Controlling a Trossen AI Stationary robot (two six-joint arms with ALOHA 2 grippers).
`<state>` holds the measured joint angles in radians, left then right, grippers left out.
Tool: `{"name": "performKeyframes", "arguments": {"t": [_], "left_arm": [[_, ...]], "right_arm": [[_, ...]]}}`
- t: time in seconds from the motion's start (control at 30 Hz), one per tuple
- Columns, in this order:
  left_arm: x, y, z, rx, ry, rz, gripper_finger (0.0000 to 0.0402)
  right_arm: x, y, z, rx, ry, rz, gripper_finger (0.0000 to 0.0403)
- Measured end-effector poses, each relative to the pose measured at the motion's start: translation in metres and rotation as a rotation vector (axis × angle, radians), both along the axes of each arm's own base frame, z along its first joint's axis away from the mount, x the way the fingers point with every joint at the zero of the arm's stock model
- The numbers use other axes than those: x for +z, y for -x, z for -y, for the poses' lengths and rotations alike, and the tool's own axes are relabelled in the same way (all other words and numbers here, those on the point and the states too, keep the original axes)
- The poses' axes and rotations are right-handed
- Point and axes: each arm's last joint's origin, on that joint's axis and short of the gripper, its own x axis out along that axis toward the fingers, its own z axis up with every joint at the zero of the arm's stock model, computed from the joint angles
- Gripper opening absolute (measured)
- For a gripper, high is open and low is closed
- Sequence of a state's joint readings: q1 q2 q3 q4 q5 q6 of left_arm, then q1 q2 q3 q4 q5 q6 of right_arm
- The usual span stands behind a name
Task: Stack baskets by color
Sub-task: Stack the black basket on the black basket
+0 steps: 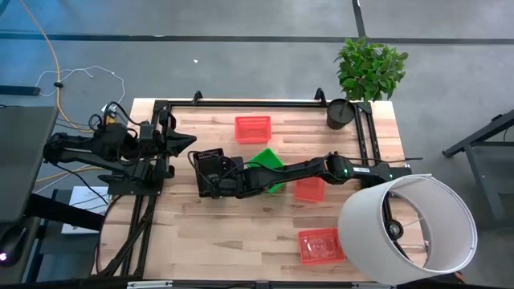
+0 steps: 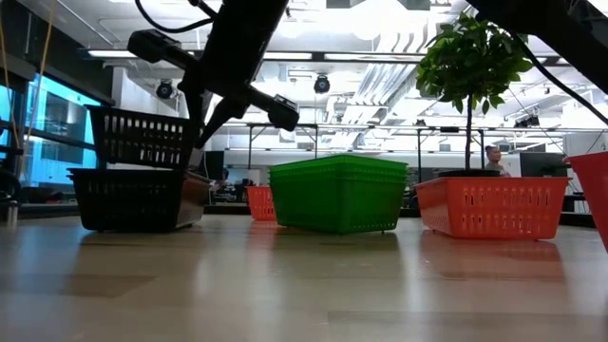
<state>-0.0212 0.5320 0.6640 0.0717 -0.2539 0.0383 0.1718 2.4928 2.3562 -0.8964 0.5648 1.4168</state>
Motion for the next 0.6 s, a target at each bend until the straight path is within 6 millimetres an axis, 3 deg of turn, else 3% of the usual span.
{"name": "performKeyframes", "arguments": {"t": [0.6], "left_arm": [[0.0,0.0,0.0,-0.011,0.005,0.002,0.0]], "right_arm": [[0.0,0.002,-0.013,-0.021,-0.049,0.027,0.0]]}}
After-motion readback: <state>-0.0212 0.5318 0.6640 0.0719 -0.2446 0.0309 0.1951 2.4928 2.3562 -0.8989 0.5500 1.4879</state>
